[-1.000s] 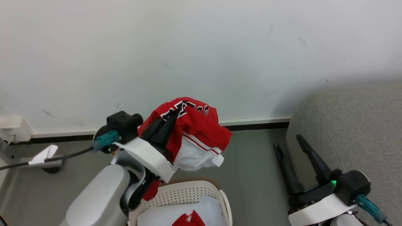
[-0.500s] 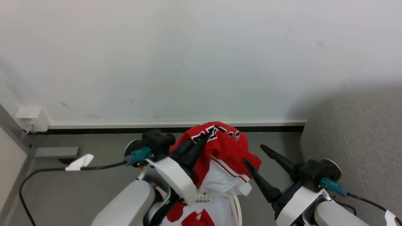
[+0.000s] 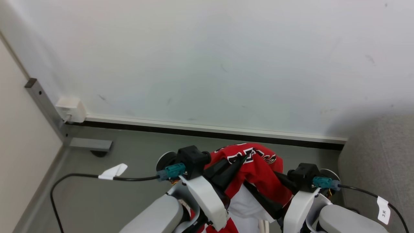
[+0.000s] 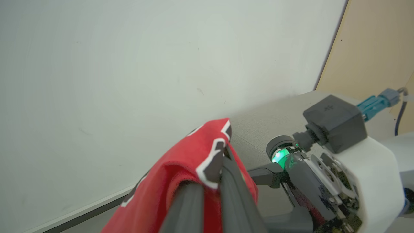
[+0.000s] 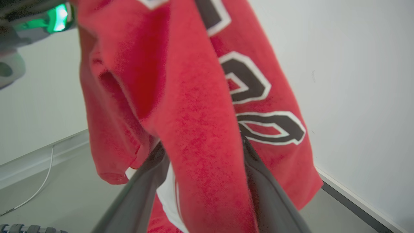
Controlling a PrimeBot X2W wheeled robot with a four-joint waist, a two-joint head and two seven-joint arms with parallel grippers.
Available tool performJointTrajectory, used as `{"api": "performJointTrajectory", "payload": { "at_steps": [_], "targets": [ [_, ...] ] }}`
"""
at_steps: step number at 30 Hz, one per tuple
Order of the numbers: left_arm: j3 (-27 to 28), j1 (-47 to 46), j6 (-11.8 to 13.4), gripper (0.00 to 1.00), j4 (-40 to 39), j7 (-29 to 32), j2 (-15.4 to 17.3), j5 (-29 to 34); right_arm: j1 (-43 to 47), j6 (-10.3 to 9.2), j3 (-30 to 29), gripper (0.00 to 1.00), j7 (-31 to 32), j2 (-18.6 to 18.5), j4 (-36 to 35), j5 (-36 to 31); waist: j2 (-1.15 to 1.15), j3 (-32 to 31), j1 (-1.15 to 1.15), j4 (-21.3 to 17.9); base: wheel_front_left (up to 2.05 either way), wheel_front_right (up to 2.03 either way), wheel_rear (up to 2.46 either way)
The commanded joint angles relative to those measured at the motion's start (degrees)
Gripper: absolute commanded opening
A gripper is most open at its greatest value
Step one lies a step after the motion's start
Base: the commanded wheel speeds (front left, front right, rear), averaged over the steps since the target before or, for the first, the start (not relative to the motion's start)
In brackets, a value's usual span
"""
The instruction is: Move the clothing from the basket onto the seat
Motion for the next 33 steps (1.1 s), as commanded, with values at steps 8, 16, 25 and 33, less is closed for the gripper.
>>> {"api": "performJointTrajectory", "payload": {
  "at_steps": [8,16,25,33],
  "targets": [
    [-0.9,-0.7,-0.3,0.0,-0.3,0.2,-0.7,-0.4,-1.6,-0.12,4.2,1.0,-2.1,4.2,4.7,6.6,0.0,-0.5,0.0,3.2,0.0,0.0,0.0],
    [-0.5,-0.4,0.3,0.0,0.4,-0.1,-0.2,-1.2,-1.4,-0.12,4.9,0.0,-4.3,5.4,6.4,8.0,0.0,-0.5,0.0,3.2,0.0,0.0,0.0],
    [0.6,1.1,1.3,0.0,2.9,-1.2,0.5,-2.4,0.9,-0.12,-3.8,0.0,-4.7,4.4,5.1,4.7,0.0,0.1,0.0,0.5,0.0,0.0,0.0],
    [0.2,2.0,1.3,1.0,3.1,-2.3,0.2,-2.9,6.8,-0.12,-16.6,0.0,-4.8,4.7,0.9,-4.0,0.0,0.4,0.0,-3.6,0.0,0.0,0.0]
  ]
}}
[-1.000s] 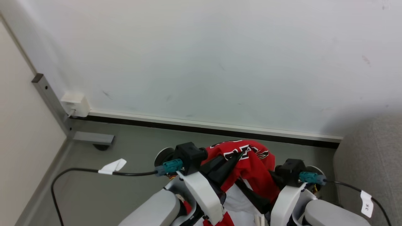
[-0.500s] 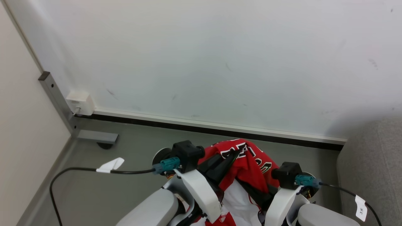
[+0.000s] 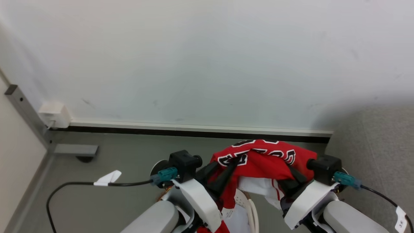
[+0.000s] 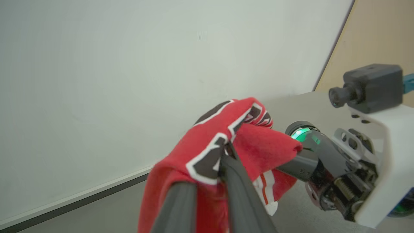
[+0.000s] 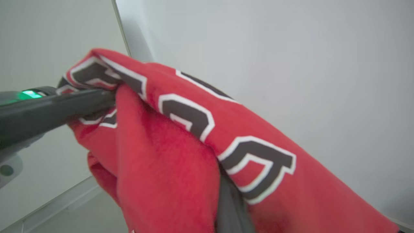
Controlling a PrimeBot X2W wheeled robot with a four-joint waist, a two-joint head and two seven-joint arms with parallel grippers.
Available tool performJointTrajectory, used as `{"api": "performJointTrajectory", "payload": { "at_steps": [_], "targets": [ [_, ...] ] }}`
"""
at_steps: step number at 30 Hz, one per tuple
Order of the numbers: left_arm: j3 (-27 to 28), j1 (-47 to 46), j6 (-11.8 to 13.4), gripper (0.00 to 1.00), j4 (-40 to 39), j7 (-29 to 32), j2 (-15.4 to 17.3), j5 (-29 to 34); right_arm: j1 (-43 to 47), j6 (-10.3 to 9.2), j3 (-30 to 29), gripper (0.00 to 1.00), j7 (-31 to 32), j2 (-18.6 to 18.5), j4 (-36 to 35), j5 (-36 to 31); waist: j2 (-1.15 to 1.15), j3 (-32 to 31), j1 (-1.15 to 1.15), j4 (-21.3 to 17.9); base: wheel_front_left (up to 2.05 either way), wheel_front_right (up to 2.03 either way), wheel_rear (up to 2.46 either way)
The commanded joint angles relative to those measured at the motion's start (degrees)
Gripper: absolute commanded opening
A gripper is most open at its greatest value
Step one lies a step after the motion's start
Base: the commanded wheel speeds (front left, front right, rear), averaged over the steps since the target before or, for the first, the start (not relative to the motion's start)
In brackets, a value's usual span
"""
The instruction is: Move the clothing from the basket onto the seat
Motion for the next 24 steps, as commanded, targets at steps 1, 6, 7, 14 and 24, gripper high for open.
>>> {"api": "performJointTrajectory", "payload": {
  "at_steps": [1,6,7,14,24],
  "targets": [
    [-0.2,0.9,0.1,1.0,-0.4,-0.2,0.1,-0.7,1.4,-0.12,-2.6,0.0,-0.2,-0.2,-0.8,-2.0,0.0,0.2,0.0,-1.9,0.0,0.0,0.0],
    [-0.5,2.1,0.7,1.0,-1.5,-0.6,0.7,-0.7,3.4,-0.12,-9.0,0.0,-0.2,-0.9,-2.9,-5.8,0.0,0.5,0.0,-5.9,0.0,0.0,0.0],
    [-0.6,2.4,0.7,1.0,-1.5,-0.7,0.9,-0.6,3.7,-0.12,-10.3,0.0,-0.2,-1.1,-3.5,-6.5,0.0,0.6,0.0,-6.8,0.0,0.0,0.0],
    [-1.0,2.5,1.4,1.0,-2.7,-1.9,1.9,0.8,5.4,-0.12,-17.9,0.0,-0.2,-2.3,-7.6,-10.3,0.0,2.0,0.0,-13.8,0.0,0.0,0.0],
    [-1.8,1.8,1.8,1.0,-2.6,-3.6,3.8,3.7,8.6,-0.12,-25.2,0.0,-0.2,-3.0,-12.3,-13.3,0.0,3.5,0.0,-22.3,0.0,0.0,0.0]
  ]
}}
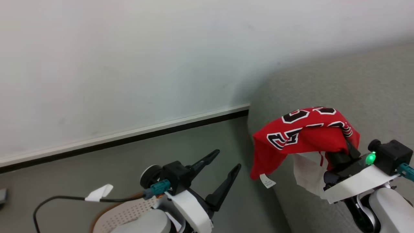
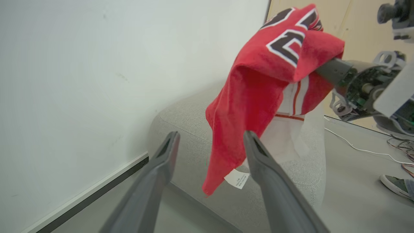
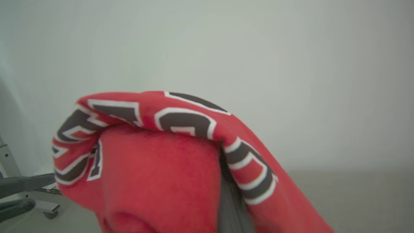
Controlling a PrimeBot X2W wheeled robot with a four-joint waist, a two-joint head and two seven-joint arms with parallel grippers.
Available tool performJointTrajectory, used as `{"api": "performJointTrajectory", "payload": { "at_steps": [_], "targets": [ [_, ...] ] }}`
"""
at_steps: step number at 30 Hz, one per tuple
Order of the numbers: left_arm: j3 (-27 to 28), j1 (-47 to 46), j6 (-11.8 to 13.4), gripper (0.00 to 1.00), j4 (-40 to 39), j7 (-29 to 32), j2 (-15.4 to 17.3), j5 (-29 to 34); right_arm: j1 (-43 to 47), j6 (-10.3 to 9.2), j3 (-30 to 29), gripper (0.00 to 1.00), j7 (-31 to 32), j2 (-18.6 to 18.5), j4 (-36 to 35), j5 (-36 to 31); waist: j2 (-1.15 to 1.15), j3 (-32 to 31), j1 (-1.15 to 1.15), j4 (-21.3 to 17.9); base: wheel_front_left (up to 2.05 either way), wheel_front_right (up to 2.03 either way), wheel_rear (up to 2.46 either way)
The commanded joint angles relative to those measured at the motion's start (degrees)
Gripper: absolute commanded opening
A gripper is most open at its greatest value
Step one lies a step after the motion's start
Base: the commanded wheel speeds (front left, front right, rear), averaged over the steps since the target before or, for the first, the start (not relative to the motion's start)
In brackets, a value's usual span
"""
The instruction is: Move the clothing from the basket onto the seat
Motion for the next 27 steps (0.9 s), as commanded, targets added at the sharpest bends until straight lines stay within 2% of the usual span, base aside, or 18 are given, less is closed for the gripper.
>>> {"api": "performJointTrajectory", "payload": {
  "at_steps": [1,7,14,21,27],
  "targets": [
    [0.1,-0.1,0.1,1.0,0.3,-0.3,0.5,0.4,1.3,-0.12,-0.9,0.0,-0.2,0.3,-0.5,-0.3,0.0,0.7,0.0,-3.1,0.0,0.0,0.0],
    [-0.4,-0.7,-0.1,1.0,0.7,-0.7,1.2,1.0,4.1,-0.12,-4.6,0.0,-0.2,1.2,-3.0,-1.9,0.0,1.5,0.0,-7.2,0.0,0.0,0.0],
    [-0.9,-1.1,-0.2,1.0,0.9,-0.3,1.8,1.4,5.7,-0.12,-6.9,0.0,-0.2,1.9,-4.7,-3.2,0.0,2.4,0.0,-9.6,0.0,0.0,0.0],
    [-1.3,-2.7,0.0,1.0,0.2,0.0,2.9,2.7,2.9,-0.12,-10.5,0.0,-0.2,1.3,-5.5,-3.5,0.0,6.2,0.0,-9.4,0.0,0.0,0.0],
    [-1.3,-5.5,-0.3,1.0,-1.7,1.5,4.6,4.1,-3.0,-0.12,-16.0,0.0,-0.2,-0.5,-4.2,-3.0,0.0,13.2,0.0,-7.4,0.0,0.0,0.0]
  ]
}}
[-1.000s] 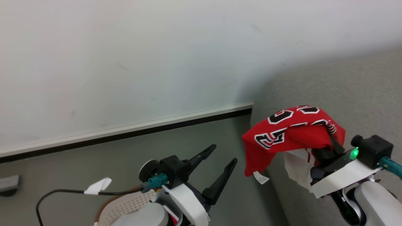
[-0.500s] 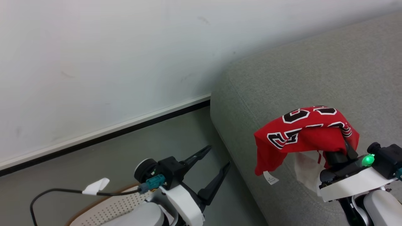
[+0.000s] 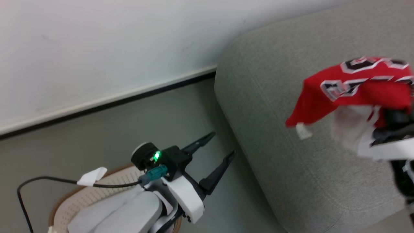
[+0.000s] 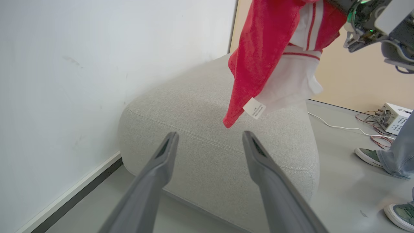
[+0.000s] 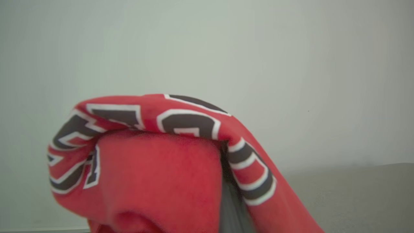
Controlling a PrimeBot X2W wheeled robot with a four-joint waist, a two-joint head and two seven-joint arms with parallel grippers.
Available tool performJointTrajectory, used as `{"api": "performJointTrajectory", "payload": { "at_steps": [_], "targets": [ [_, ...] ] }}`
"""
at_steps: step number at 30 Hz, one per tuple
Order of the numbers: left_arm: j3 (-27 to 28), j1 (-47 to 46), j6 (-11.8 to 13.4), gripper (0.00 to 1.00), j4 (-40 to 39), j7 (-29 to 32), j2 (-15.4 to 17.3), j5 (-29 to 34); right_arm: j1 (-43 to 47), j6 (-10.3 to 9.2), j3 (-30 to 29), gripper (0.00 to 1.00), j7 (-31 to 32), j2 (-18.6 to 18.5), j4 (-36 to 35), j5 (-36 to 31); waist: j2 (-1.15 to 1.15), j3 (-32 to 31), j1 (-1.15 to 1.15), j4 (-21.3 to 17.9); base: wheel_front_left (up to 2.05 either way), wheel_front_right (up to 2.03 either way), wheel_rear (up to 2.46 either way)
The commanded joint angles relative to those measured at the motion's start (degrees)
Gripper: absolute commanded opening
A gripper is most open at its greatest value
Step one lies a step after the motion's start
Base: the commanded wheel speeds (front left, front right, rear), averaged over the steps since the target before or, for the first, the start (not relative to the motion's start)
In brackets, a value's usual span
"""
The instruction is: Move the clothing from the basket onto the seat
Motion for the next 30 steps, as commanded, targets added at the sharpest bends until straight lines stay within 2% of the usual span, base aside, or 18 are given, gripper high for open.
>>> {"api": "performJointTrajectory", "payload": {
  "at_steps": [1,11,18,23,30],
  "targets": [
    [0.1,-1.2,-0.1,1.0,-0.8,0.7,0.9,1.0,-2.3,-0.12,-1.7,0.0,-0.2,-0.9,0.7,1.1,0.0,4.8,0.0,1.9,0.0,0.0,0.0],
    [1.1,-7.2,-0.5,1.0,-6.2,4.1,4.5,2.8,-14.5,-0.12,-16.5,0.0,-0.2,-4.8,5.8,4.1,0.0,18.8,0.0,7.5,0.0,0.0,0.0],
    [2.6,-9.4,0.2,1.0,-8.5,4.8,6.5,3.3,-23.4,-0.12,-23.6,0.0,-0.1,-7.0,13.4,4.4,0.0,24.3,0.0,10.5,0.0,0.0,0.0],
    [3.3,-10.5,0.7,1.0,-10.0,5.3,7.5,3.5,-28.2,-0.12,-25.2,0.0,-0.1,-8.4,18.6,1.7,0.0,27.9,0.0,12.4,0.0,0.0,0.0],
    [4.0,-10.7,1.3,1.0,-10.7,4.9,8.6,3.3,-31.9,-0.12,-20.5,0.0,0.5,-8.4,31.3,-1.2,0.0,30.5,0.0,13.8,0.0,0.0,0.0]
  ]
}}
